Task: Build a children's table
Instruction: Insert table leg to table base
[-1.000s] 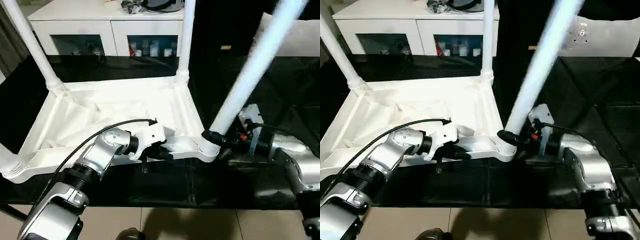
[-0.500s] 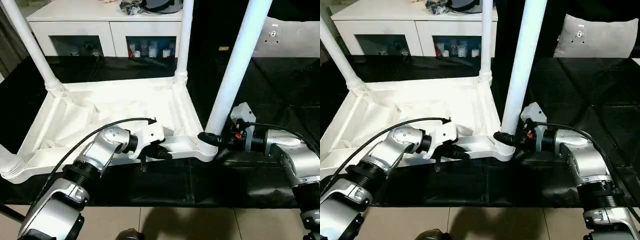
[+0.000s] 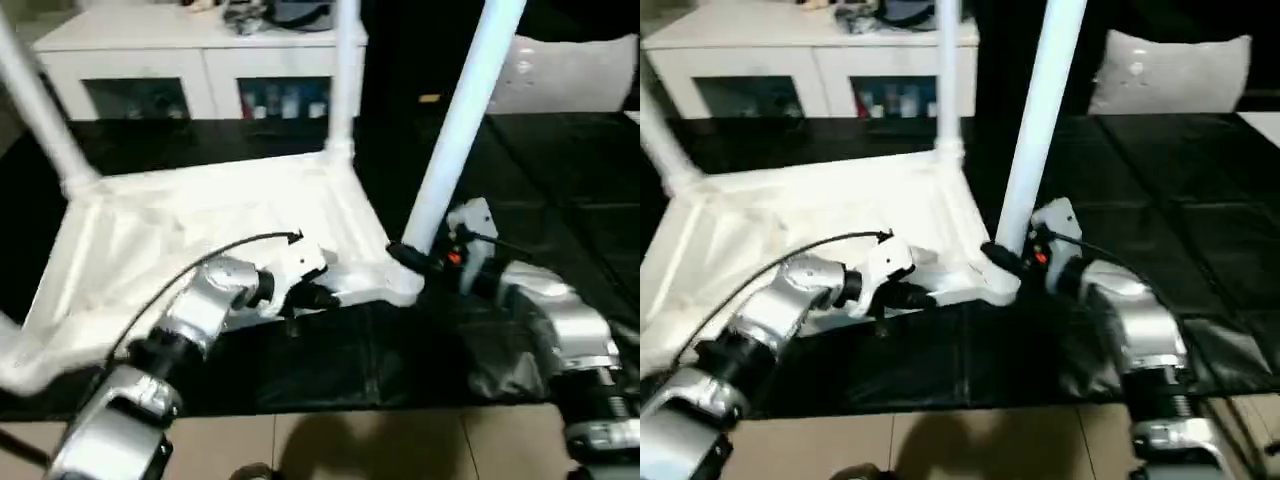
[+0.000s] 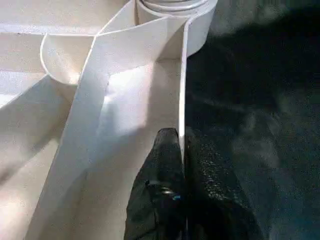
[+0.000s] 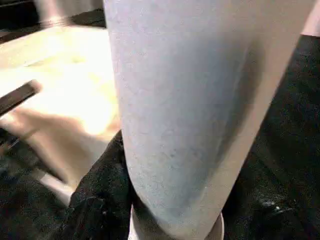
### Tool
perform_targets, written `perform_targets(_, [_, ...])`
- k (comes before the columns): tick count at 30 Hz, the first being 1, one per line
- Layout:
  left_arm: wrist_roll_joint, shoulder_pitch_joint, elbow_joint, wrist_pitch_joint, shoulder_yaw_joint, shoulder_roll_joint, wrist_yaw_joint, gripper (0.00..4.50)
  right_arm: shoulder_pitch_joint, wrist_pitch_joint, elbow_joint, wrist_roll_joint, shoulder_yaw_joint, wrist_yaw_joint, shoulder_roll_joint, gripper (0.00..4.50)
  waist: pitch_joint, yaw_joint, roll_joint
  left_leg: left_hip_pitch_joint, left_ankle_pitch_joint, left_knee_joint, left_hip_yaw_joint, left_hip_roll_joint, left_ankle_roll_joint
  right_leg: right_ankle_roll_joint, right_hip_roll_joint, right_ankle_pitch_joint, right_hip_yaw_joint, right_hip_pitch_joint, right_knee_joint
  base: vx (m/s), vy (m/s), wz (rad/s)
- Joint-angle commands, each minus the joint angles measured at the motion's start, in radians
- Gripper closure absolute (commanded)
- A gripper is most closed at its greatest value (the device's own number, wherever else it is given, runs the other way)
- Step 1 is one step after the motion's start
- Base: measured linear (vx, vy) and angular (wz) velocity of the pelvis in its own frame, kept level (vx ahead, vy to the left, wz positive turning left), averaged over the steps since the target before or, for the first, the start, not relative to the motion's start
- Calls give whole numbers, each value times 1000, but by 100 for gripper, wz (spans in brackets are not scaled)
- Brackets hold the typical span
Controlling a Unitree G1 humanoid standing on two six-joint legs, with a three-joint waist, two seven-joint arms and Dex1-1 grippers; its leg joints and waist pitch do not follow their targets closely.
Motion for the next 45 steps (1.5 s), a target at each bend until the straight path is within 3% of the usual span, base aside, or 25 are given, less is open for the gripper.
perform_targets(1, [-12, -11, -83, 86, 72, -48, 133, 450, 16, 111, 72, -41, 2, -117, 38, 261, -41, -7, -6, 35, -481, -93, -46, 58, -49, -120, -85, -564, 40, 8, -114, 0, 0, 0])
perform_targets(5, [-1, -22, -148, 154, 62, -134, 221, 450, -73, 129, 188, -48, -31, -271, 101, 261, -47, -23, -6, 28, -434, -94, -45, 54, -37, -120, -83, -510, 39, 14, -114, 0, 0, 0])
perform_targets(8, [33, -14, -175, 163, 18, -147, 232, 450, -108, 136, 244, -63, -26, -301, 116, 262, -51, -25, -11, 24, -398, -94, -40, 55, -22, -130, -82, -446, 41, 18, -114, 0, 0, 0])
perform_targets(9, [44, -10, -185, 169, 5, -147, 236, 450, -115, 141, 255, -69, -25, -307, 120, 262, -51, -27, -9, 17, -379, -96, -41, 56, -15, -139, -82, -413, 42, 21, -109, 0, 0, 0])
perform_targets(14, [49, 2, -209, 195, 1, -136, 252, 450, -124, 147, 257, -99, -6, -314, 122, 262, -55, -25, -14, 17, -318, -94, -33, 57, -1, -167, -80, -317, 45, 27, -99, 0, 0, 0])
perform_targets(18, [68, 5, -213, 196, -6, -114, 264, 450, -142, 127, 280, -98, 6, -302, 120, 262, -53, -26, -14, 16, -311, -94, -31, 56, 5, -169, -81, -327, 45, 28, -101, 0, 0, 0])
perform_targets(22, [72, 9, -216, 175, -8, -101, 260, 450, -118, 80, 250, -119, 77, -190, 96, 262, -52, -25, -14, 18, -332, -94, -32, 57, -2, -155, -80, -366, 44, 26, -106, 0, 0, 0])
perform_targets(28, [59, 14, -221, 131, -7, -49, 217, 450, -69, 82, 191, -107, 112, -67, 43, 262, -57, -16, -17, 16, -273, -91, -29, 58, 23, -177, -80, -273, 47, 32, -97, 0, 0, 0])
perform_targets(36, [49, 21, -229, 121, -11, -29, 194, 450, -66, 65, 198, -107, 104, -33, 31, 262, -57, -16, -11, 16, -264, -92, -29, 60, 20, -198, -78, -255, 45, 34, -93, 0, 0, 0])
perform_targets(39, [14, 27, -246, 89, -17, -18, 132, 450, -73, 82, 210, -56, 60, 13, 29, 262, -59, -15, -10, 17, -264, -91, -29, 61, 21, -205, -79, -236, 46, 36, -92, 0, 0, 0])
perform_targets(40, [7, 27, -249, 77, -23, -9, 107, 450, -73, 74, 215, -57, 62, 35, 18, 262, -59, -15, -11, 15, -264, -90, -29, 60, 24, -207, -79, -235, 45, 37, -91, 0, 0, 0])
perform_targets(41, [3, 28, -252, 69, -27, -2, 91, 450, -71, 68, 217, -58, 64, 50, 10, 262, -58, -16, -19, 15, -263, -90, -27, 60, 29, -207, -78, -235, 46, 38, -91, 0, 0, 0])
perform_targets(42, [3, 26, -247, 42, -35, 14, 63, 450, -69, 58, 216, -61, 72, 82, -8, 262, -58, -13, -15, 17, -262, -91, -29, 61, 30, -208, -80, -240, 46, 37, -91, 0, 0, 0])
perform_targets(45, [5, 15, -224, -8, -50, 51, 7, 450, -63, 33, 204, -70, 101, 172, -55, 262, -59, -7, -18, 18, -260, -90, -28, 64, 32, -202, -80, -249, 46, 36, -89, 0, 0, 0])
